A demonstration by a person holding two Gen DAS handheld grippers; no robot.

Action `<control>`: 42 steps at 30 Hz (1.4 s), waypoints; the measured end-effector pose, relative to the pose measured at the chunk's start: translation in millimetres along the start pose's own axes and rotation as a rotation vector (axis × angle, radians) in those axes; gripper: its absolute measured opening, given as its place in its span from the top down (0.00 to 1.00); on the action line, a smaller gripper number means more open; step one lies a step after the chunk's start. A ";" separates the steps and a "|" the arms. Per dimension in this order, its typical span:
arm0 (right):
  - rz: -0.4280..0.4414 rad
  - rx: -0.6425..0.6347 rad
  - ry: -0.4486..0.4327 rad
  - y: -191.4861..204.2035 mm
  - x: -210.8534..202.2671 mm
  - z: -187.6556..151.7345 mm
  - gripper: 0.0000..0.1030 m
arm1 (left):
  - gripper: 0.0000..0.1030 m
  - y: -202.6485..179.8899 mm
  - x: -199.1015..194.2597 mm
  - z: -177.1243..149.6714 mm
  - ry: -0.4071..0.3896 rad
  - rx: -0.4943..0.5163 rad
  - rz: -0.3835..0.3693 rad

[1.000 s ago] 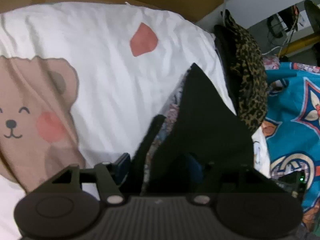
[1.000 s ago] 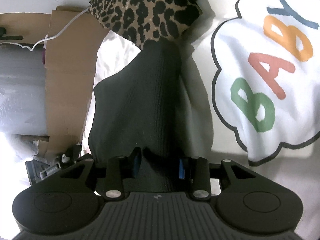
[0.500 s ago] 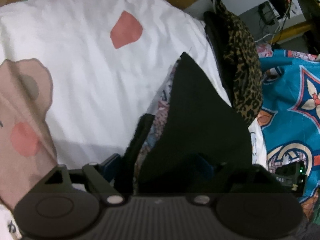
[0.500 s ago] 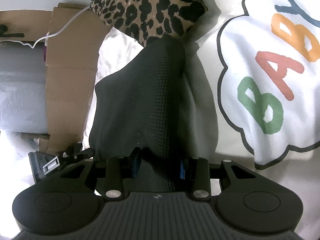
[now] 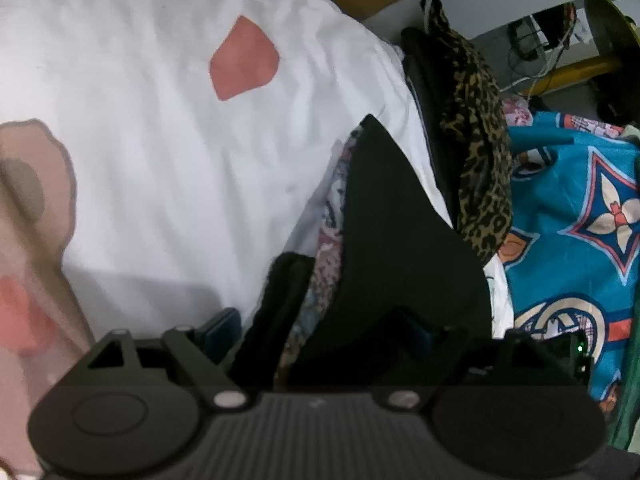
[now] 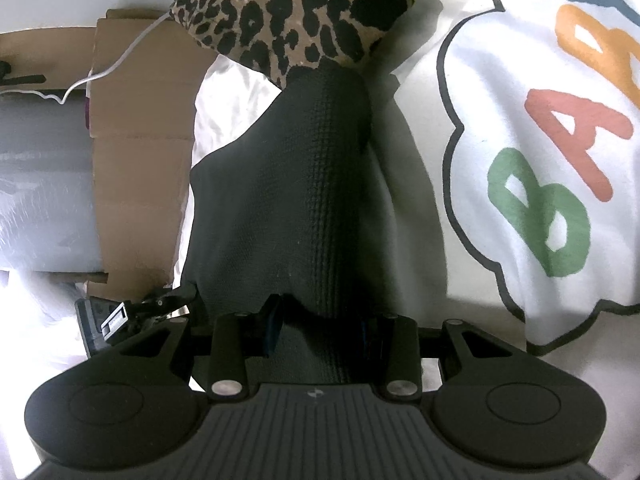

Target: Fold clothes

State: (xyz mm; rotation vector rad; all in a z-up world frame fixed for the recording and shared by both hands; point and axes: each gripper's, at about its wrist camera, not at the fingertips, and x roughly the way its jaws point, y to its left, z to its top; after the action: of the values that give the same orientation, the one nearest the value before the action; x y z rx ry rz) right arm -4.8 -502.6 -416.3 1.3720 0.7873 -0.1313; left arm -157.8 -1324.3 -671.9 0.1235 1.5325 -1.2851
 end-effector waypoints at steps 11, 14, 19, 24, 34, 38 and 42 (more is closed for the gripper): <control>0.042 -0.041 -0.024 17.0 -8.8 0.2 0.63 | 0.31 -62.1 107.3 51.1 0.009 0.028 -0.065; 0.054 -0.047 -0.027 18.4 -12.5 -2.1 0.63 | 0.31 -74.4 132.4 62.0 0.012 0.032 -0.057; 0.039 -0.037 -0.031 11.9 -15.0 -4.9 0.63 | 0.30 -95.0 174.4 80.0 0.015 0.037 -0.044; 0.018 -0.009 -0.034 -0.9 -17.8 -6.7 0.63 | 0.26 -101.1 210.0 95.9 0.024 0.015 -0.047; 0.037 0.022 -0.023 -12.2 -13.5 -7.9 0.64 | 0.18 -112.6 253.9 117.1 0.072 0.078 -0.127; 0.029 0.008 -0.014 -3.1 -4.3 -7.6 0.68 | 0.36 -109.0 251.9 116.9 0.085 0.089 -0.136; 0.006 -0.057 -0.003 11.2 -1.6 -10.0 0.84 | 0.48 -108.0 245.3 111.1 0.076 0.108 -0.129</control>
State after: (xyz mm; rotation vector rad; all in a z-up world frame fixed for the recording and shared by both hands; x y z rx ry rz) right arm -4.4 -491.5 -406.1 1.3196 0.7790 -0.1059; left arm -258.6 -1578.6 -768.4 0.1463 1.5567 -1.4803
